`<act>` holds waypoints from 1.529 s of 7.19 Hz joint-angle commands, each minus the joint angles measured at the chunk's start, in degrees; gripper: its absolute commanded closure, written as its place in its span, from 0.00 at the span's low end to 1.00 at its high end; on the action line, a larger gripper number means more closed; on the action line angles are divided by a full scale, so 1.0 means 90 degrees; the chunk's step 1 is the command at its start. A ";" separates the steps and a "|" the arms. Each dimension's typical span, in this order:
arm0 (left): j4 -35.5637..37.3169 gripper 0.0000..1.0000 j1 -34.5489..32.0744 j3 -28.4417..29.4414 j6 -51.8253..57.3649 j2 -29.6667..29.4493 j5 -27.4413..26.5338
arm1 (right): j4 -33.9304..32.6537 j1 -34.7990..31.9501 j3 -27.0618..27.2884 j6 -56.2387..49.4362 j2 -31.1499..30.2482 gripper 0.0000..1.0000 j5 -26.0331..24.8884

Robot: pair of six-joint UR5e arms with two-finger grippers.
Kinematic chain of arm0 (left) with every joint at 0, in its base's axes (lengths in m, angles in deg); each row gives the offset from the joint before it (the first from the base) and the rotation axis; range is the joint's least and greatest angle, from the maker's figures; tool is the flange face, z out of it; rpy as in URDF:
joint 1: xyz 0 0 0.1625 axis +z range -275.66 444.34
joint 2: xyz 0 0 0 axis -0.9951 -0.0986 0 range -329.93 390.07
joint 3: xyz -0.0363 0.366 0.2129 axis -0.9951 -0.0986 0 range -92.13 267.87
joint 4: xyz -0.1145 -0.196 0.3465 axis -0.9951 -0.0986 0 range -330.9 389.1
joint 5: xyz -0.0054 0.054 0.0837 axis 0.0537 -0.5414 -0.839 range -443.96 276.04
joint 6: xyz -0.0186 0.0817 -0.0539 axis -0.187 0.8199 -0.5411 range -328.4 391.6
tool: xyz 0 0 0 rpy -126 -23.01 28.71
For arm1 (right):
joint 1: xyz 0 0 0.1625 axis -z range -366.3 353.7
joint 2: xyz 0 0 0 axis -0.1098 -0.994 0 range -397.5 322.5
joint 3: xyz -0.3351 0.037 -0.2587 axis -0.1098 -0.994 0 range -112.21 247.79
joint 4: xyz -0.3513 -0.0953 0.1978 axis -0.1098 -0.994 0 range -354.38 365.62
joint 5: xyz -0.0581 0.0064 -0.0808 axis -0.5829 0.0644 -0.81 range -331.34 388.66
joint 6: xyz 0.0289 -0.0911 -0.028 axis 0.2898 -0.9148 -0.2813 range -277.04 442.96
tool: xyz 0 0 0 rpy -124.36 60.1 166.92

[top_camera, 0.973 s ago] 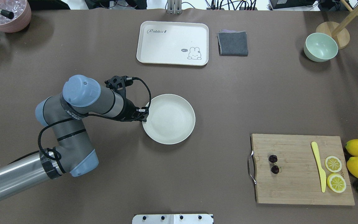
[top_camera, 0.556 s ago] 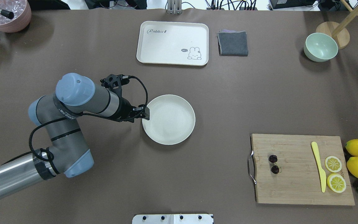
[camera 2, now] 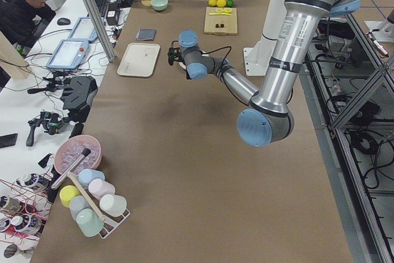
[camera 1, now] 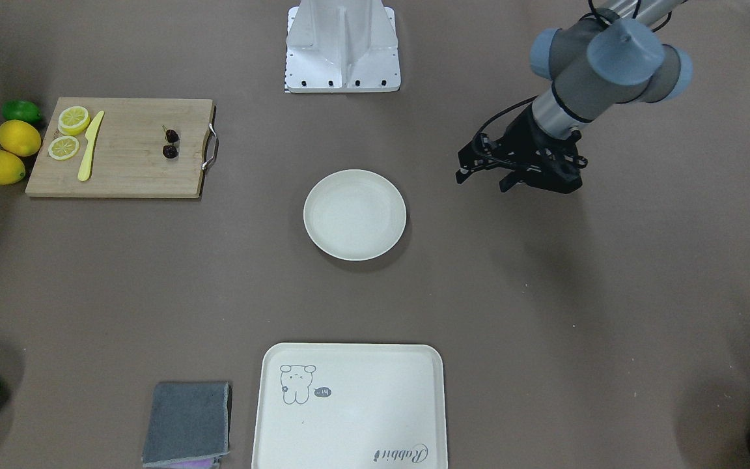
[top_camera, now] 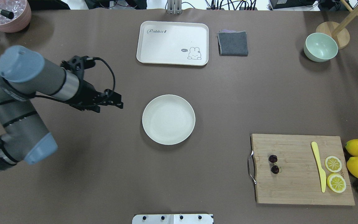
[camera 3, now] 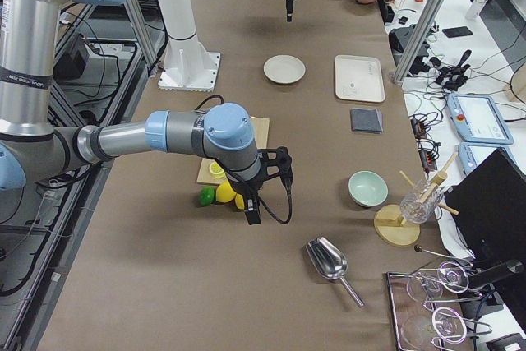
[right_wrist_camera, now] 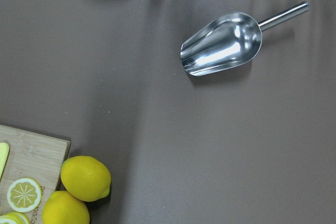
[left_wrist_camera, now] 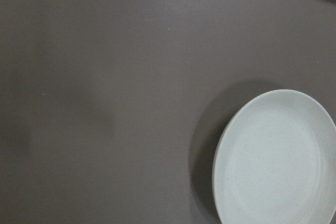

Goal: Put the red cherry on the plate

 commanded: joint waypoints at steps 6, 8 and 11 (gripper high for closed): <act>0.0031 0.01 -0.3926 0.0927 0.5390 0.2483 0.2731 | -0.0042 0.0026 0.0147 0.0095 0.0005 0.00 0.0029; 0.0021 0.01 -0.4261 0.0940 0.5709 0.2912 0.2764 | -0.0032 0.0501 0.0292 0.0793 0.0199 0.01 0.0059; 0.0021 0.01 -0.4487 0.0911 0.5914 0.3216 0.2764 | -0.0022 0.1575 0.0713 0.2289 0.0705 0.01 0.0068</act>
